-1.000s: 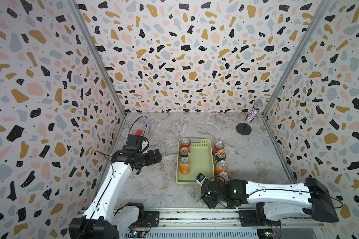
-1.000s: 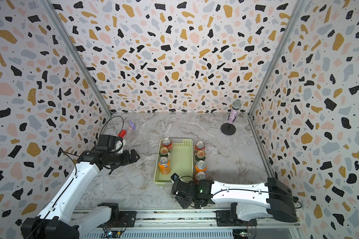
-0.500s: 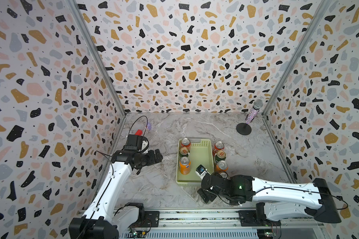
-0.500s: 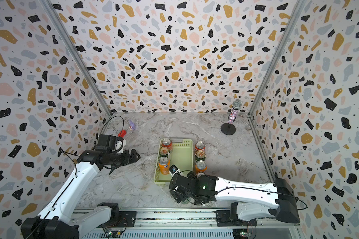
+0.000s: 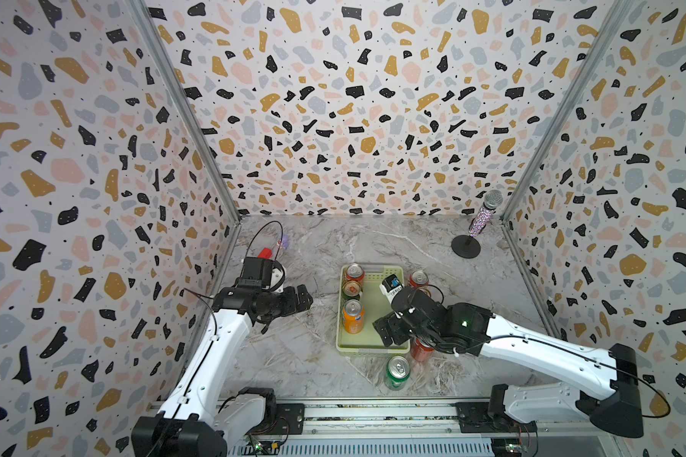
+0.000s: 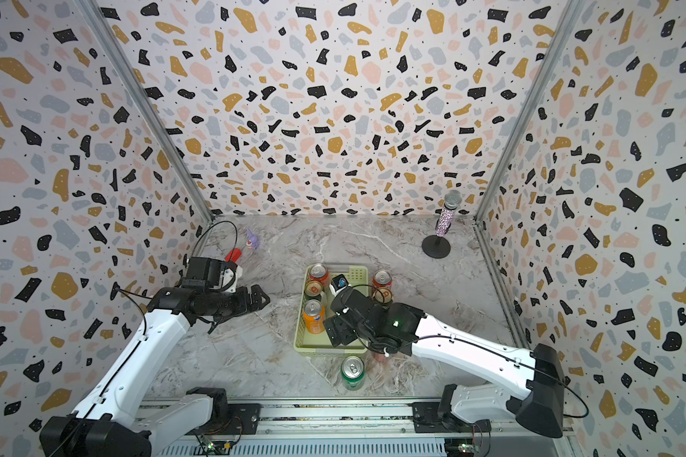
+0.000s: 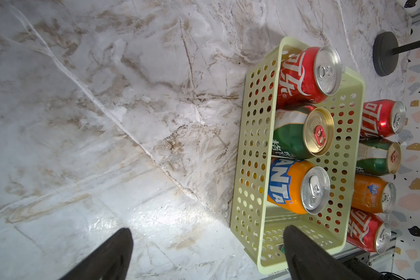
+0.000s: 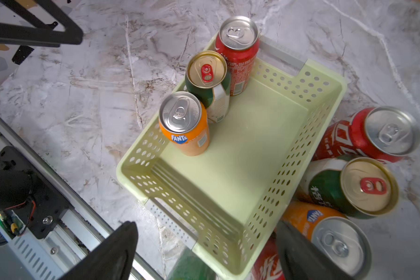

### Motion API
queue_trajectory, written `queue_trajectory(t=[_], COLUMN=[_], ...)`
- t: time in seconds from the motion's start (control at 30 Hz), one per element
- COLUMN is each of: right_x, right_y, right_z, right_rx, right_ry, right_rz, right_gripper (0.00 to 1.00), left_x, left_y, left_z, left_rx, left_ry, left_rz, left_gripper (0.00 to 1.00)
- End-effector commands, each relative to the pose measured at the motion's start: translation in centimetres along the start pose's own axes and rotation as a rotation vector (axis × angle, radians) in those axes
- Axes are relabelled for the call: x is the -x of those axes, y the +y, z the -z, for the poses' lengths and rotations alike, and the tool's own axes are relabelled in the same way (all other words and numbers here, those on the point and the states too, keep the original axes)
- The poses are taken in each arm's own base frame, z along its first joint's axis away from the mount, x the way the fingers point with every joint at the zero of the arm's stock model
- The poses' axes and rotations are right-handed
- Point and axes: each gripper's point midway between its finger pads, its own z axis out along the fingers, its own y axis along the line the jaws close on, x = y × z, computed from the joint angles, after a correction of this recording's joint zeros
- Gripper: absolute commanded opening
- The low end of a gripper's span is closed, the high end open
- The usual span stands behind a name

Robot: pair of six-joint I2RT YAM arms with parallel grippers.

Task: Take out the drinks from the basket
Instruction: Place the drink at the center of the board, then pick up the drink from the basket.

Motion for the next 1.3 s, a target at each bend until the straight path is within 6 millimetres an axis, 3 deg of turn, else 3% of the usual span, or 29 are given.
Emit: queue_trajectory(t=[0.0, 0.17, 0.3, 0.6, 1.27], right_x=[1.6, 2.0, 2.7, 4.2, 3.5], right_y=[0.2, -0.1, 1.4, 4.0, 3.6], right_z=[-1.0, -3.7, -5.7, -7.8, -13.6], right_rx=[0.047, -0.024, 0.013, 0.1, 0.01], right_ry=[0.009, 0.096, 0.13, 0.133, 0.168], right_rz=[-0.069, -0.044, -0.027, -0.043, -0.051], right_gripper=[0.92, 0.88, 0.86, 0.85, 0.87], left_x=[0.2, 0.1, 0.2, 0.3, 0.3], left_y=[-0.2, -0.1, -0.1, -0.2, -0.3], left_z=[0.1, 0.0, 0.3, 0.5, 0.7], left_rx=[-0.017, -0.014, -0.01, -0.013, -0.014], left_ry=[-0.02, -0.02, -0.031, -0.041, -0.052], left_rz=[-0.021, -0.02, -0.022, -0.026, -0.029], left_gripper=[1.0, 1.0, 1.0, 1.0, 1.0])
